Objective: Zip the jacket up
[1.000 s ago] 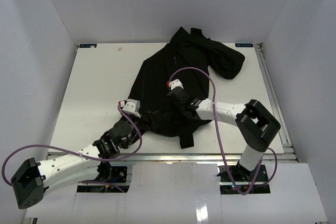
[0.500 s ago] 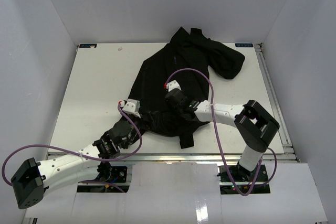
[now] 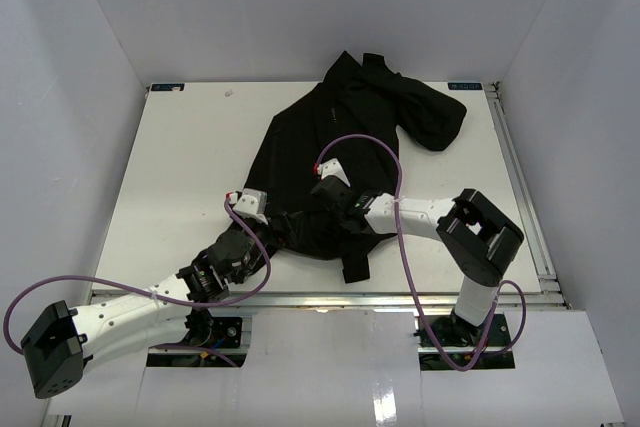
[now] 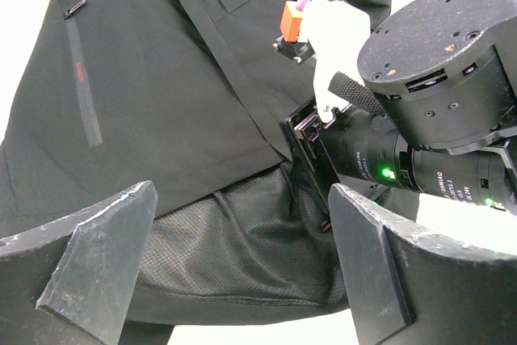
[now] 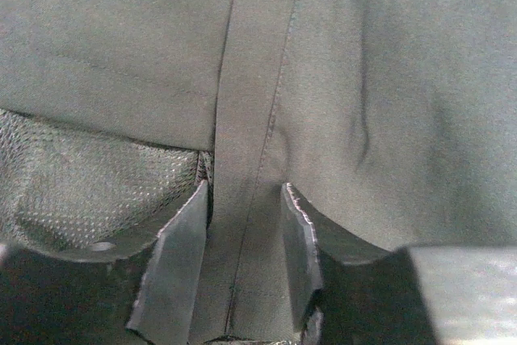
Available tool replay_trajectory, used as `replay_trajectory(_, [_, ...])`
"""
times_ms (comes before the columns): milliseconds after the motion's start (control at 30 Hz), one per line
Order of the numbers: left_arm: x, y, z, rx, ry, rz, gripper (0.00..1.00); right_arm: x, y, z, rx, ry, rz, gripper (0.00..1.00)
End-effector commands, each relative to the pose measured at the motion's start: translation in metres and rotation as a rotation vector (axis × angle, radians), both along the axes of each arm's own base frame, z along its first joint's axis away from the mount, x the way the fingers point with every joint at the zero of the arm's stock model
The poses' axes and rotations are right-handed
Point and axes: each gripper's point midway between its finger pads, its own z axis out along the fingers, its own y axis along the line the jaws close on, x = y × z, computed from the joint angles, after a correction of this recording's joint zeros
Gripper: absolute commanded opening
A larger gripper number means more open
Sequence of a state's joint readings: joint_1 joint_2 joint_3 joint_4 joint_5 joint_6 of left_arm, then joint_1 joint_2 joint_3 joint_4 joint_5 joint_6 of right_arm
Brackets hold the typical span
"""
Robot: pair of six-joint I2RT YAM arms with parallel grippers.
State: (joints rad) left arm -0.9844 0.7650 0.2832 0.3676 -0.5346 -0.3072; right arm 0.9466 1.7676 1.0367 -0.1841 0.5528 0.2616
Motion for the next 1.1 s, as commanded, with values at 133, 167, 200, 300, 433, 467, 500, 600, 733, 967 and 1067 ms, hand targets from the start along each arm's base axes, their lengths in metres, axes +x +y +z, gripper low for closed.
replay_trajectory(133, [0.0,-0.004,0.012,-0.02,-0.02,-0.014,0.98,0.008,0.0,0.015,0.011,-0.046,-0.049,0.36])
replay_trajectory(167, [0.0,-0.004,0.013,-0.022,-0.021,-0.016,0.98,0.009,0.0,0.015,0.01,-0.046,-0.049,0.34])
replay_trajectory(200, [0.0,-0.005,0.013,-0.022,-0.021,-0.017,0.98,0.009,0.0,0.016,0.009,-0.047,-0.048,0.31])
replay_trajectory(300, [0.0,-0.005,0.013,-0.022,-0.02,-0.02,0.98,0.01,0.001,0.018,0.014,-0.051,-0.05,0.18])
replay_trajectory(433, [-0.001,-0.004,0.014,-0.022,-0.022,-0.018,0.98,0.009,0.002,0.02,0.023,-0.05,-0.045,0.12])
replay_trajectory(467, [-0.001,-0.005,0.014,-0.023,-0.022,-0.02,0.98,0.009,0.003,0.021,0.025,-0.05,-0.043,0.12])
replay_trajectory(500, [-0.001,-0.005,0.014,-0.024,-0.023,-0.022,0.98,0.009,0.003,0.022,0.028,-0.05,-0.041,0.13])
replay_trajectory(600, [-0.001,-0.006,0.014,-0.025,-0.022,-0.026,0.98,0.009,0.005,0.023,0.031,-0.05,-0.036,0.19])
replay_trajectory(733, [-0.001,-0.006,0.014,-0.022,-0.02,-0.029,0.98,0.015,0.008,0.025,0.023,-0.063,-0.037,0.21])
replay_trajectory(967, [-0.002,-0.006,0.015,-0.022,-0.022,-0.032,0.98,0.029,0.011,0.026,-0.054,-0.084,-0.051,0.2])
replay_trajectory(1067, [-0.002,-0.006,0.015,-0.023,-0.023,-0.032,0.98,0.029,0.01,0.023,-0.061,-0.078,-0.058,0.21])
